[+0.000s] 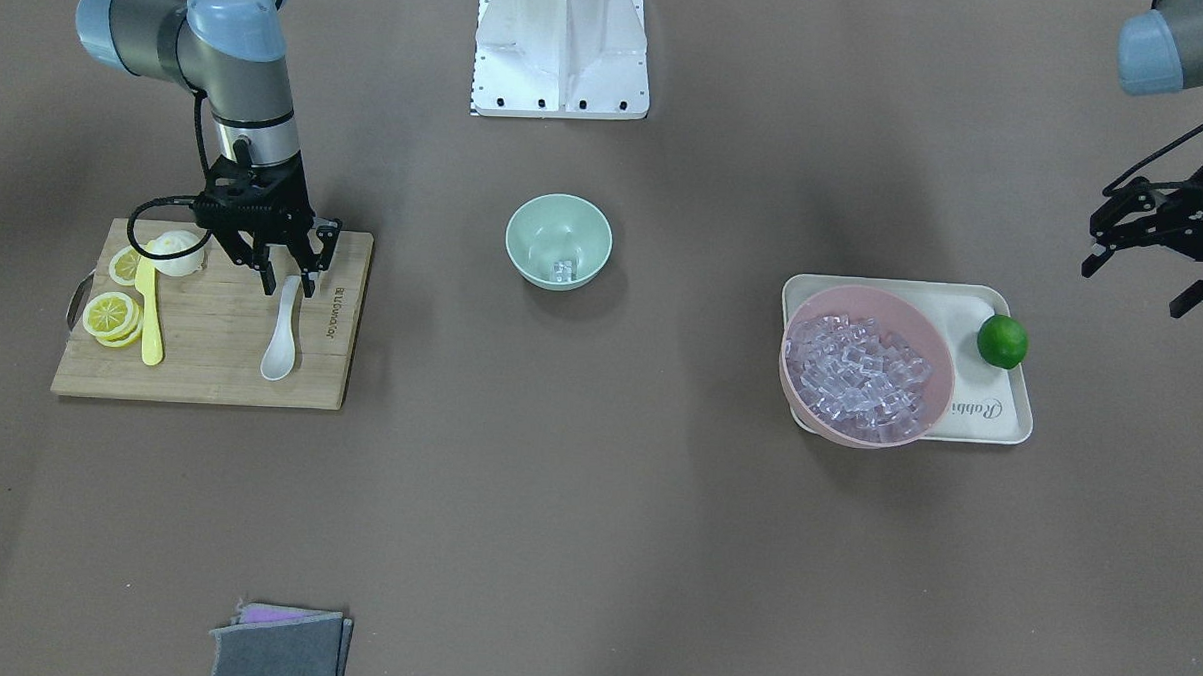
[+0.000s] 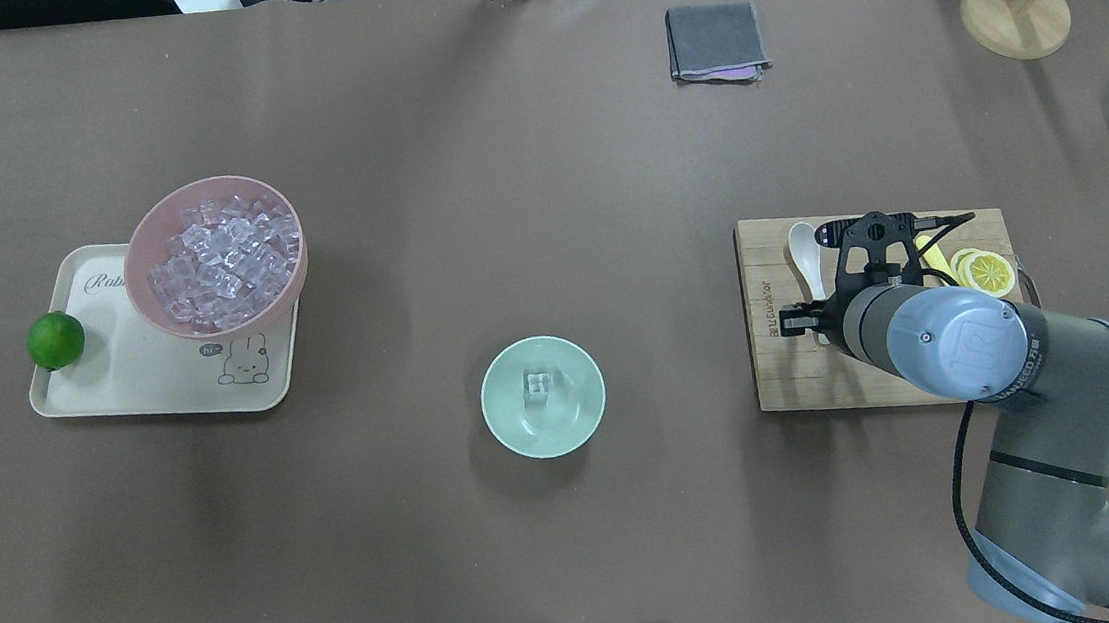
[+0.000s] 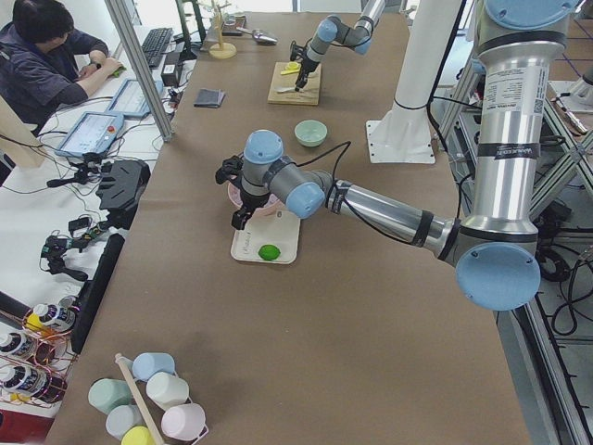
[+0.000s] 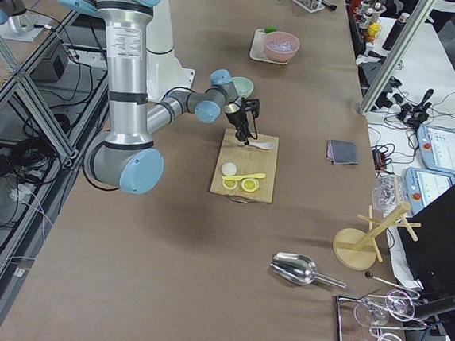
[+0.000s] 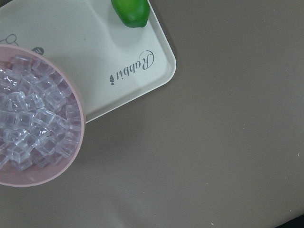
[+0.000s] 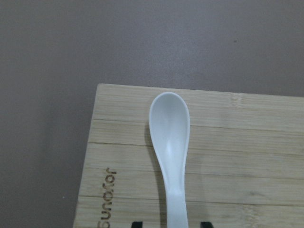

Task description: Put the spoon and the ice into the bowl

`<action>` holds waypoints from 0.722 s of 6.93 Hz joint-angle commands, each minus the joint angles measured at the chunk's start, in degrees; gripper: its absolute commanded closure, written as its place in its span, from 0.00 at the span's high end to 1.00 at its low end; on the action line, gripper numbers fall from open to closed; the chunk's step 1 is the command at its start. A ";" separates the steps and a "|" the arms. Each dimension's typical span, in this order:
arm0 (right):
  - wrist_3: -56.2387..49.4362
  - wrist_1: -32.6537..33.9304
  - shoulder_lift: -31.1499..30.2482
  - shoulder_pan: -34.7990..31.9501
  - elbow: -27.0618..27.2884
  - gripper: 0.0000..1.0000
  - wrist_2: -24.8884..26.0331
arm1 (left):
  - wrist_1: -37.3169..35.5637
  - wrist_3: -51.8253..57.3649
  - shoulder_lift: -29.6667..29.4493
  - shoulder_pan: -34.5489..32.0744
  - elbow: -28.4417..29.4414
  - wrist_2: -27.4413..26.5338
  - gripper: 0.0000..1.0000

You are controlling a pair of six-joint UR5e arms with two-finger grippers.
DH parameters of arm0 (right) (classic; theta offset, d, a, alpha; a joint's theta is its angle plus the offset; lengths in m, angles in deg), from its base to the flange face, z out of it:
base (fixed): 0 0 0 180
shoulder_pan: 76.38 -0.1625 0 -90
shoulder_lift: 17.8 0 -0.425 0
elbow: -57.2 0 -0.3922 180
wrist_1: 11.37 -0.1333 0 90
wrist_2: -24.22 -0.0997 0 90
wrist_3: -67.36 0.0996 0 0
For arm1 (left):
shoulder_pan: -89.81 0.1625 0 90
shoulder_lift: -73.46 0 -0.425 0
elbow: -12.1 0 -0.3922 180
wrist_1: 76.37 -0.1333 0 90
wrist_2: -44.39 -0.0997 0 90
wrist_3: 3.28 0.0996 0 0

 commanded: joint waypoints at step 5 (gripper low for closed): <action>0.30 -0.09 0.58 0.10 -2.11 0.45 0.68 | 0.00 0.00 0.01 0.00 -0.07 0.17 0.97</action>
